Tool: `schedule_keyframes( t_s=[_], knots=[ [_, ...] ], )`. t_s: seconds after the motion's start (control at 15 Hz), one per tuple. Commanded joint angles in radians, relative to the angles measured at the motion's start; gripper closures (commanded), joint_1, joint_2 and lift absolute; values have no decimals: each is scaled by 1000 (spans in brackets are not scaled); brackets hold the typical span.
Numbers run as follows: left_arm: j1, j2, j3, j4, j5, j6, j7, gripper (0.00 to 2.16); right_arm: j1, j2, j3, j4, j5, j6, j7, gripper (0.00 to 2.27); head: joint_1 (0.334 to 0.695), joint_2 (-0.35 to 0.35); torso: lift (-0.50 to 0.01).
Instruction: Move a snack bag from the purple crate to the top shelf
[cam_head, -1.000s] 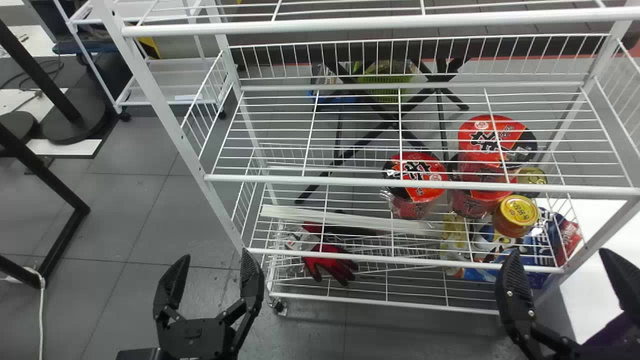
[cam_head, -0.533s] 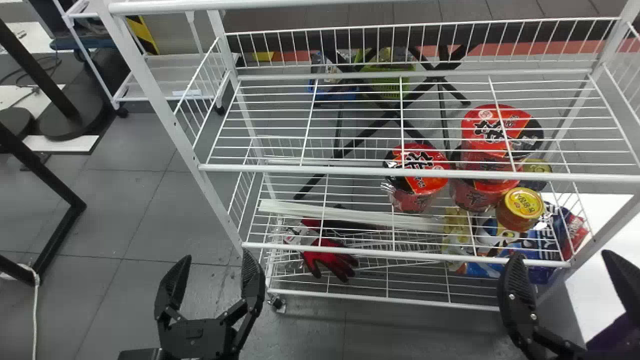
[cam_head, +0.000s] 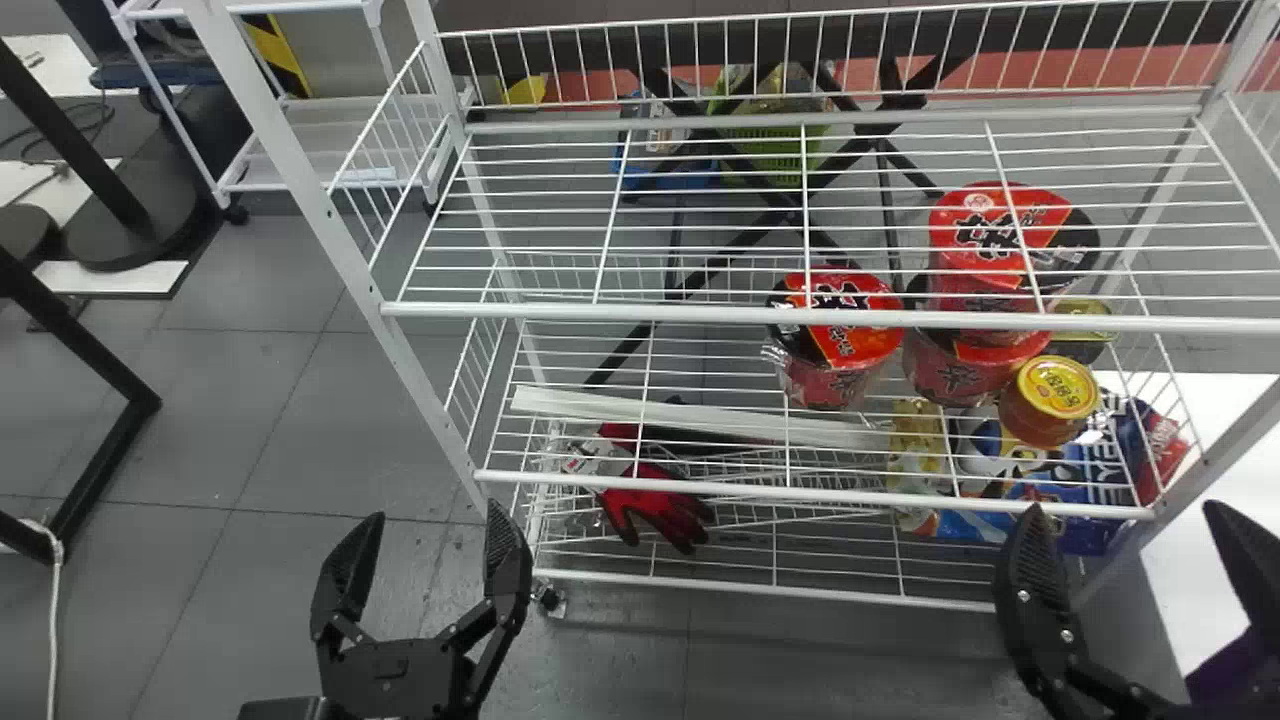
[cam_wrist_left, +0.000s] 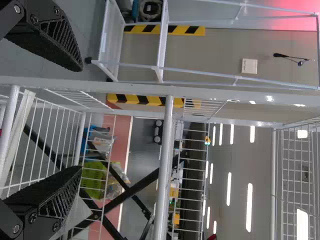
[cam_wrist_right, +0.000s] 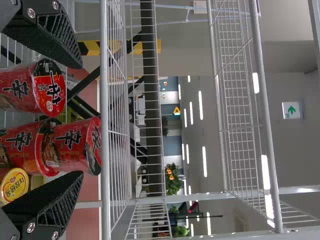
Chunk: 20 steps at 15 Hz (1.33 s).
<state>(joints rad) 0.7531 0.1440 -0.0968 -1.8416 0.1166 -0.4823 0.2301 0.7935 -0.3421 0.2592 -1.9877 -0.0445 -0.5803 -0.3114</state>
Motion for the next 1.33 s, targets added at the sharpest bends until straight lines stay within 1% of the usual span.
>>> schedule_keyframes(
  t_s=[0.0, 0.13, 0.47, 0.6, 1.07, 1.27],
  knots=[
    [-1, 0, 0, 1, 0, 0, 0, 124, -4, 0, 0, 4, -3, 0, 0, 39, 695, 128, -448],
    [-4, 0, -1, 1, 0, 0, 0, 124, -7, 0, 0, 13, -21, -31, 0, 39, 695, 128, -446],
    [-12, 0, -4, 4, 0, 12, 0, 124, -14, -3, 5, 9, -20, -16, 0, 39, 695, 117, -452],
    [-12, 0, -4, 2, 0, 12, 0, 124, -16, -12, 5, 12, -26, -46, 6, 36, 695, 118, -450],
    [-15, 0, -6, 4, 0, 18, 0, 124, -17, -14, 8, 10, -32, -40, 0, 33, 695, 114, -450],
    [-11, 0, -8, 2, 0, 15, 0, 124, -13, -14, 8, 15, -35, -74, 0, 29, 695, 113, -450]
  ],
)
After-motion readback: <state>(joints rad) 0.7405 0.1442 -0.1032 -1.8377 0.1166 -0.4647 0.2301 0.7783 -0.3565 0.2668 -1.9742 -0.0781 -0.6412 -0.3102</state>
